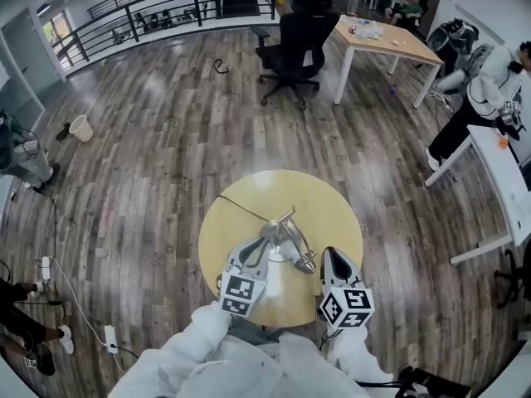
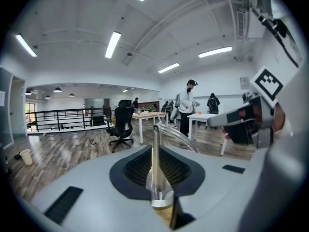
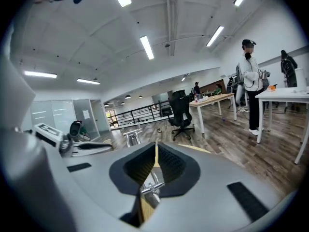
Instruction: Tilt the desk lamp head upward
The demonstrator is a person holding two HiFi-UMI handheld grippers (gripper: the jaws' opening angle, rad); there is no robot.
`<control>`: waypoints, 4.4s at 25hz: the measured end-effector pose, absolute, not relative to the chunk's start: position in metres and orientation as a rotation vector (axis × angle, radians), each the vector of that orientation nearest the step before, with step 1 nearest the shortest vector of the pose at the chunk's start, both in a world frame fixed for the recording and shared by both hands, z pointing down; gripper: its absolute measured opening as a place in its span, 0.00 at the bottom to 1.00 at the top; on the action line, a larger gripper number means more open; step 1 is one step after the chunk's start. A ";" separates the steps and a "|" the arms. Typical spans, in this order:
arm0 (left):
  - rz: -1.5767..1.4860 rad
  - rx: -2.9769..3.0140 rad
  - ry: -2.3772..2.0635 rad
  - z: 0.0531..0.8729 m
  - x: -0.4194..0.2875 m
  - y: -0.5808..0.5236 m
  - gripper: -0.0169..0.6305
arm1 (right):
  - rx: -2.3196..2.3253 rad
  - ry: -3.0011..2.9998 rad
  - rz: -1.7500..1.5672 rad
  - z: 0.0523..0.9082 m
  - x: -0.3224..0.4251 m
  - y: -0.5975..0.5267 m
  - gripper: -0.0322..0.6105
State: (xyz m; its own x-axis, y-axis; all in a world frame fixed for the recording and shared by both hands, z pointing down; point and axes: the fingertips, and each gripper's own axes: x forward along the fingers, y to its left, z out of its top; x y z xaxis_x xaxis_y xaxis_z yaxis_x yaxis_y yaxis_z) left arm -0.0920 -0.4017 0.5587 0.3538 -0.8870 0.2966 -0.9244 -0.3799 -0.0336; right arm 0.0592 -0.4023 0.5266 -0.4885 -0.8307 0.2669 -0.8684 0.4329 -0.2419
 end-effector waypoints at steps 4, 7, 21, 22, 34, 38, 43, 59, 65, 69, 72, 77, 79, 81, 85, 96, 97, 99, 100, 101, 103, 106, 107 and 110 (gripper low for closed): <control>0.509 2.533 -1.529 0.591 -0.080 -0.437 0.21 | 1.297 -2.585 0.509 0.558 0.071 -0.387 0.36; 0.560 2.630 -1.440 0.596 -0.070 -0.460 0.25 | 1.021 -2.544 0.427 0.598 0.065 -0.369 0.43; 0.498 2.757 -1.180 0.600 -0.029 -0.496 0.24 | 0.778 -2.593 0.488 0.678 0.019 -0.408 0.48; 0.494 2.761 -1.171 0.600 -0.028 -0.496 0.24 | 0.777 -2.593 0.489 0.678 0.020 -0.408 0.48; 0.519 2.817 -1.122 0.602 -0.027 -0.495 0.24 | 0.843 -2.510 0.492 0.668 0.028 -0.401 0.47; 0.530 2.832 -1.103 0.602 -0.029 -0.494 0.24 | 0.869 -2.484 0.509 0.664 0.027 -0.395 0.46; 0.540 2.849 -1.104 0.600 -0.030 -0.495 0.24 | 0.891 -2.461 0.512 0.649 0.032 -0.390 0.46; 0.494 2.813 -1.120 0.600 -0.035 -0.494 0.24 | 0.935 -2.407 0.419 0.571 0.052 -0.362 0.46; 0.493 2.797 -1.136 0.598 -0.043 -0.496 0.24 | 0.959 -2.456 0.356 0.519 0.045 -0.360 0.45; 0.503 2.806 -1.125 0.599 -0.041 -0.491 0.24 | 0.967 -2.475 0.316 0.488 0.044 -0.356 0.45; 0.502 2.811 -1.123 0.601 -0.041 -0.486 0.24 | 0.983 -2.499 0.297 0.470 0.041 -0.353 0.44; 0.507 2.812 -1.116 0.601 -0.041 -0.488 0.24 | 0.973 -2.489 0.283 0.448 0.037 -0.362 0.44; 0.509 2.809 -1.113 0.601 -0.041 -0.488 0.24 | 0.953 -2.480 0.260 0.444 0.033 -0.362 0.44; 0.515 2.811 -1.104 0.602 -0.042 -0.486 0.24 | 0.948 -2.488 0.242 0.437 0.029 -0.361 0.44; 0.534 2.823 -1.086 0.603 -0.040 -0.483 0.24 | 0.949 -2.521 0.217 0.418 0.022 -0.363 0.43; 0.534 2.826 -1.087 0.600 -0.039 -0.480 0.24 | 0.864 -2.495 0.189 0.374 -0.002 -0.388 0.43; 0.533 2.824 -1.088 0.599 -0.039 -0.480 0.24 | 0.855 -2.489 0.187 0.371 -0.004 -0.391 0.43; 0.532 2.821 -1.087 0.598 -0.040 -0.480 0.24 | 0.836 -2.483 0.180 0.365 -0.010 -0.396 0.43; 0.532 2.821 -1.087 0.598 -0.040 -0.481 0.24 | 0.825 -2.482 0.177 0.362 -0.013 -0.399 0.43; 0.532 2.821 -1.088 0.597 -0.041 -0.482 0.24 | 0.814 -2.482 0.174 0.358 -0.017 -0.403 0.43; 0.532 2.819 -1.093 0.597 -0.042 -0.483 0.24 | 0.795 -2.484 0.171 0.353 -0.022 -0.409 0.43; 0.535 2.816 -1.096 0.596 -0.041 -0.483 0.24 | 0.773 -2.489 0.159 0.347 -0.029 -0.417 0.43; 0.538 2.816 -1.096 0.596 -0.040 -0.483 0.24 | 0.766 -2.492 0.154 0.345 -0.032 -0.420 0.43; 0.544 2.817 -1.095 0.597 -0.040 -0.482 0.24 | 0.751 -2.497 0.142 0.341 -0.040 -0.426 0.43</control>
State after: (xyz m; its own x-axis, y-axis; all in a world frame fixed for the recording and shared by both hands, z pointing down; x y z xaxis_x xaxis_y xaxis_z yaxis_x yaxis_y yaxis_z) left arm -0.0402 -0.4823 0.5966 0.6833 -0.6409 0.3497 -0.6661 -0.7434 -0.0610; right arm -0.0399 -0.4263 0.3408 -0.7087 -0.4849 0.5126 -0.5398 0.8404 0.0486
